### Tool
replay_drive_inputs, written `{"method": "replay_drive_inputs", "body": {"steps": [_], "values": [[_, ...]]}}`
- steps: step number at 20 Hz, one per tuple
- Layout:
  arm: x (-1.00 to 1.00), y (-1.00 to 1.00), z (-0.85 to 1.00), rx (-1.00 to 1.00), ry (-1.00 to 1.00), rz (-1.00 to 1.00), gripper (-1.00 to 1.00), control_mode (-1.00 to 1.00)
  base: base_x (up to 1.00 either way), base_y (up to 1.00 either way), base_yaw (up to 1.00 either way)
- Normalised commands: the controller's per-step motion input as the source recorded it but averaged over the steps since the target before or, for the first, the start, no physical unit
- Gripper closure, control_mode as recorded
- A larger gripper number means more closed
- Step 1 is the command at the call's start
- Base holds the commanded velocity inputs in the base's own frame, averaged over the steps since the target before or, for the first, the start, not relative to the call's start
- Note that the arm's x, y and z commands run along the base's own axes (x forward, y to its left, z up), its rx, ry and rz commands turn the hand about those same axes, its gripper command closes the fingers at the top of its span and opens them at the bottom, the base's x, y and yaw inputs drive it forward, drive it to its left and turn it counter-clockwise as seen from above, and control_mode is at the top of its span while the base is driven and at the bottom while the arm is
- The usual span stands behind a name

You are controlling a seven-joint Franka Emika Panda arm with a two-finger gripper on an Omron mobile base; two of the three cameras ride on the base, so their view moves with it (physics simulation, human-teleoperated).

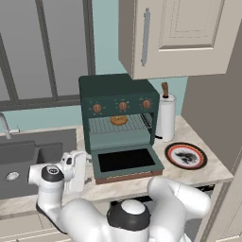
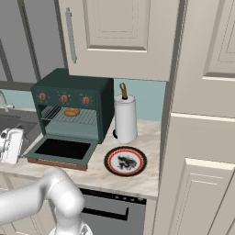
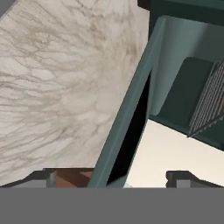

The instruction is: Pick up the bagel from the plate, place it on the toaster oven rack, close the door, and set the timer.

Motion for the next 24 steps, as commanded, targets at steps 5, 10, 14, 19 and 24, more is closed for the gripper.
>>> {"method": "replay_drive_inputs", "body": {"steps": [5,10,14,19,24], "values": [[0.24,-0.09,-0.01,-0.1,0.09,-0.01,-1.0,-1.0,0.0,0.0,0.0],[0.05,-0.09,-0.13,-0.06,0.19,-0.03,-1.0,-1.0,0.0,0.0,0.0],[0.0,-0.09,-0.03,0.0,0.18,-0.05,-1.0,-1.0,0.0,0.0,0.0],[-0.09,-0.26,0.0,-0.04,0.03,-0.08,-1.0,-1.0,0.0,0.0,0.0],[-0.13,-0.4,0.07,-0.12,0.0,-0.05,-1.0,-1.0,0.0,0.0,0.0]]}}
